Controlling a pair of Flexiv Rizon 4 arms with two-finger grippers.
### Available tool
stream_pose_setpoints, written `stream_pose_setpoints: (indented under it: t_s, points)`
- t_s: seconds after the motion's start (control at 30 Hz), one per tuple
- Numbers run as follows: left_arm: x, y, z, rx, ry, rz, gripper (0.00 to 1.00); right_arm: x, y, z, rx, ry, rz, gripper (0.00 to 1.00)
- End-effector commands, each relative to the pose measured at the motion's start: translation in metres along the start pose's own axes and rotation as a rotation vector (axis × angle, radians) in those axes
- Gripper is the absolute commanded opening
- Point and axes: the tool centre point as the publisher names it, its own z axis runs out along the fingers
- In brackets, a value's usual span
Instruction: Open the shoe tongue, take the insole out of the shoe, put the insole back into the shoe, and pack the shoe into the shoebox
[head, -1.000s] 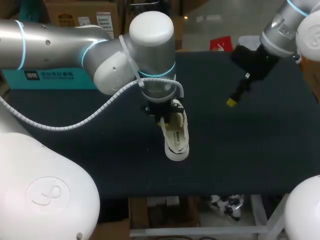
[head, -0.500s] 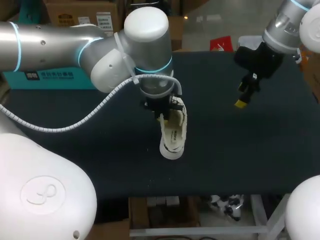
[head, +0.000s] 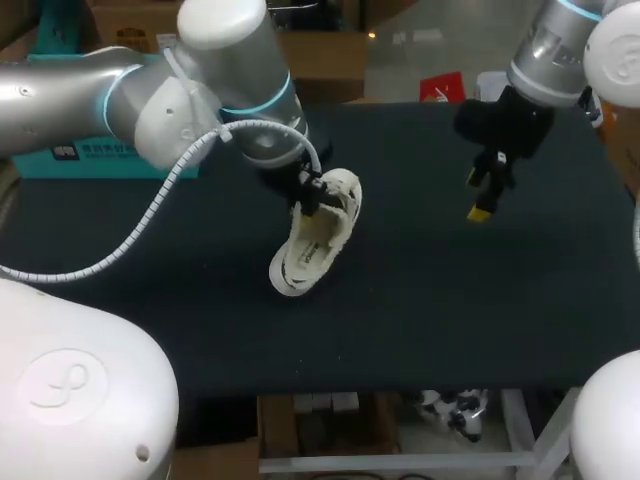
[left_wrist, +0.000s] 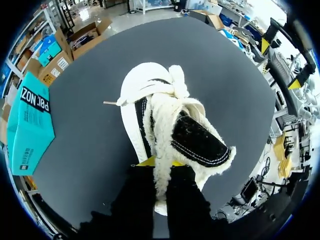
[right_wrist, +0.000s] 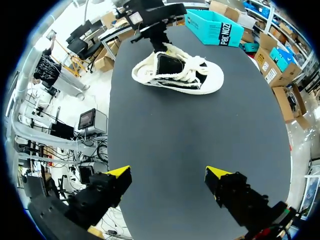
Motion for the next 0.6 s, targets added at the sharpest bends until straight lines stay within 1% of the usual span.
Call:
stream_pose_setpoints:
  t_s: [0.03,0.13,0.23,0.3,0.33,0.4,0.47,0.53,0.6]
  points:
    - [0.001,-0.004,-0.031,0.012,-0.007,0.148,0.00,0.001,-0.001,0.000,-0.001,-0.004,0.000,1.00]
    - [0.002,-0.009,-0.042,0.002,-0.037,0.233,0.00,0.001,-0.001,0.000,-0.001,-0.004,0.000,1.00]
    - [0.002,-0.013,-0.050,-0.012,-0.050,0.302,0.00,0.005,-0.005,-0.002,0.023,-0.048,-0.100,1.00]
    - [0.001,-0.015,-0.055,-0.028,-0.066,0.355,0.00,0.006,-0.008,-0.003,0.041,-0.071,-0.137,1.00]
    - [0.001,-0.015,-0.058,-0.032,-0.071,0.373,0.00,0.007,-0.009,-0.004,0.044,-0.080,-0.182,1.00]
    - [0.000,-0.017,-0.064,-0.048,-0.088,0.412,0.00,0.007,-0.012,-0.005,0.057,-0.089,-0.187,1.00]
    - [-0.002,-0.019,-0.071,-0.061,-0.103,0.443,0.00,0.008,-0.013,-0.006,0.059,-0.110,-0.245,1.00]
    - [-0.005,-0.020,-0.077,-0.064,-0.114,0.470,0.00,0.009,-0.013,-0.007,0.086,-0.125,-0.285,1.00]
    - [-0.008,-0.020,-0.083,-0.071,-0.132,0.492,0.00,0.010,-0.013,-0.007,0.098,-0.132,-0.301,1.00]
